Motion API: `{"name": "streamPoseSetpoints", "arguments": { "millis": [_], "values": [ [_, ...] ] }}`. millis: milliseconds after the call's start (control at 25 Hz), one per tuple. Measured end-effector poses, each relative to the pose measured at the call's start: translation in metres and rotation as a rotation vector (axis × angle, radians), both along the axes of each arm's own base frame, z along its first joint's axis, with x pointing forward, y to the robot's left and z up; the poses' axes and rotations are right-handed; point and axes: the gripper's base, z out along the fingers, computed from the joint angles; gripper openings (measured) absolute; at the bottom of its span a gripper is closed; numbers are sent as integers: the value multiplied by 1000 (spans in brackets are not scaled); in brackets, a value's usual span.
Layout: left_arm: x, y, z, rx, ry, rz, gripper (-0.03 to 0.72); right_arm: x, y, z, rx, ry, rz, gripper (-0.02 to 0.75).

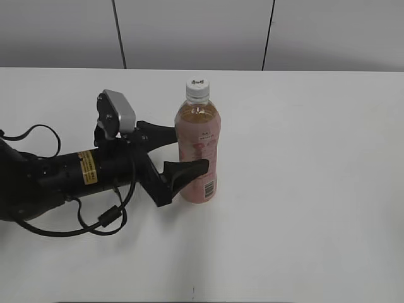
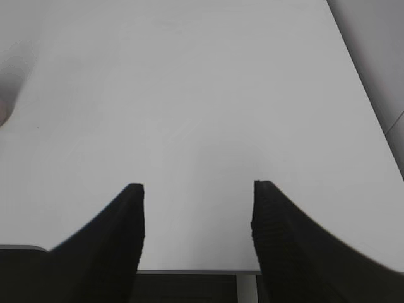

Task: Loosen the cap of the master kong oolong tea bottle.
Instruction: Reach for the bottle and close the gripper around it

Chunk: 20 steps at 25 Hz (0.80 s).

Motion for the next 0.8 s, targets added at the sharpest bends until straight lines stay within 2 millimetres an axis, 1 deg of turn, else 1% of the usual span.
{"name": "streamPoseSetpoints", "arguments": {
  "millis": [120,320,520,800],
  "values": [
    [7,-3,-5,-8,16,3,578,0,0,0,0,0,0,417],
    [16,-7,-5,-24,8,0,578,0,0,0,0,0,0,417],
    [19,-9,-11,-24,20,-7,579,0,0,0,0,0,0,417],
    [19,-10,-13,-23,25,-10,578,0,0,0,0,0,0,417]
  ]
}}
